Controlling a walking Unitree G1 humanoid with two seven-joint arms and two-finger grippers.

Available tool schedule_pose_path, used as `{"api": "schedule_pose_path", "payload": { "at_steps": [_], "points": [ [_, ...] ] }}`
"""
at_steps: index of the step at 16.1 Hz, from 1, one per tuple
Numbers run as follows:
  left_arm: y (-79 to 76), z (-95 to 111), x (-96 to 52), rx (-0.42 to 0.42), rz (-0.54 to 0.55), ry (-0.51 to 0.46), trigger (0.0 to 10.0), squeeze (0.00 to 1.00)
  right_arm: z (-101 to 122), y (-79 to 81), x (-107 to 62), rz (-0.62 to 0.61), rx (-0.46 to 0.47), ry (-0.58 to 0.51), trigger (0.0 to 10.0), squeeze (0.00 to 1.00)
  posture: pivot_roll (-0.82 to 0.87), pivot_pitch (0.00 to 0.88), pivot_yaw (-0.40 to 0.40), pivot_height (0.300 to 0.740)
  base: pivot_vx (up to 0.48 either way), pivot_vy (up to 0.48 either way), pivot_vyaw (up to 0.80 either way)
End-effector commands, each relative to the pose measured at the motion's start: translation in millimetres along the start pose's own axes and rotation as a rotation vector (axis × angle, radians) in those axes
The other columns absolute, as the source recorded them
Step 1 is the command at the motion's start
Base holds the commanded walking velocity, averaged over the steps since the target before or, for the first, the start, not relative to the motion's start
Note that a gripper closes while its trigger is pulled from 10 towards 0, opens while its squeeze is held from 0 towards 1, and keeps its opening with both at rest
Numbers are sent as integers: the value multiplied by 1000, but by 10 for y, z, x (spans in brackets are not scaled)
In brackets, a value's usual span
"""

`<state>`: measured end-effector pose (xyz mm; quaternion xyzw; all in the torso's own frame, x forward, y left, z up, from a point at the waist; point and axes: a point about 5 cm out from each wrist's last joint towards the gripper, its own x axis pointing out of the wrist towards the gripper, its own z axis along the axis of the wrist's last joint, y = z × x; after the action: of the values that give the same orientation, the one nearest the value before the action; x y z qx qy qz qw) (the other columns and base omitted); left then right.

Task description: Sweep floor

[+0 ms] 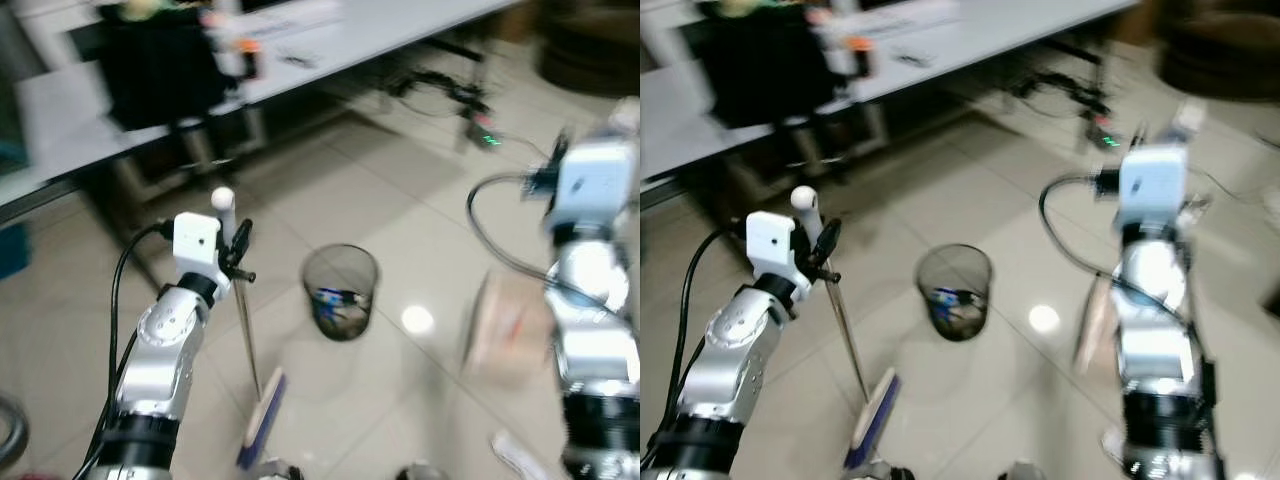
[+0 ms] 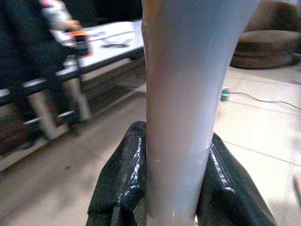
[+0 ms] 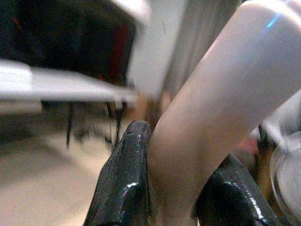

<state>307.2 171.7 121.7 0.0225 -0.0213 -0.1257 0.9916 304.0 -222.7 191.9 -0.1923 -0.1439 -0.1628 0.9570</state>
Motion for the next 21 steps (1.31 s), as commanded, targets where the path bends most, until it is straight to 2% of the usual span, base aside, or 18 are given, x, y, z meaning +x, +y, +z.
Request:
{"api": "schedule_pose_path", "payload": {
  "at_steps": [1, 3, 7, 12, 16, 21],
  "points": [
    [4, 72, 44, 17, -15, -22, 10000, 0, 71, 49, -9, -1, 37, -3, 10000, 0, -37, 47, 117, 740, 0, 0, -800],
    [-26, 67, 54, 16, -26, -23, 10000, 0, 63, 143, -66, 13, 62, 28, 10000, 0, -39, 50, 111, 740, 0, 0, -800],
    [-68, 50, 43, 18, -24, -25, 10000, 0, 82, 278, -38, 86, 53, 35, 10000, 0, -33, 60, 57, 740, 0, 0, -800],
    [-82, 93, 39, 59, -27, -52, 10000, 0, 30, 313, -65, 80, 123, 99, 10000, 0, -36, 67, 51, 740, 0, 0, -800],
    [-165, 146, 152, 85, -72, -66, 10000, 0, -36, 316, -151, 55, 240, 180, 10000, 0, -53, 79, 69, 740, 0, -307, -800],
    [-209, 174, 200, 86, -89, -78, 10000, 0, -59, 304, -176, 46, 266, 196, 10000, 0, -50, 91, 74, 740, 0, -344, -800]
  ]
}}
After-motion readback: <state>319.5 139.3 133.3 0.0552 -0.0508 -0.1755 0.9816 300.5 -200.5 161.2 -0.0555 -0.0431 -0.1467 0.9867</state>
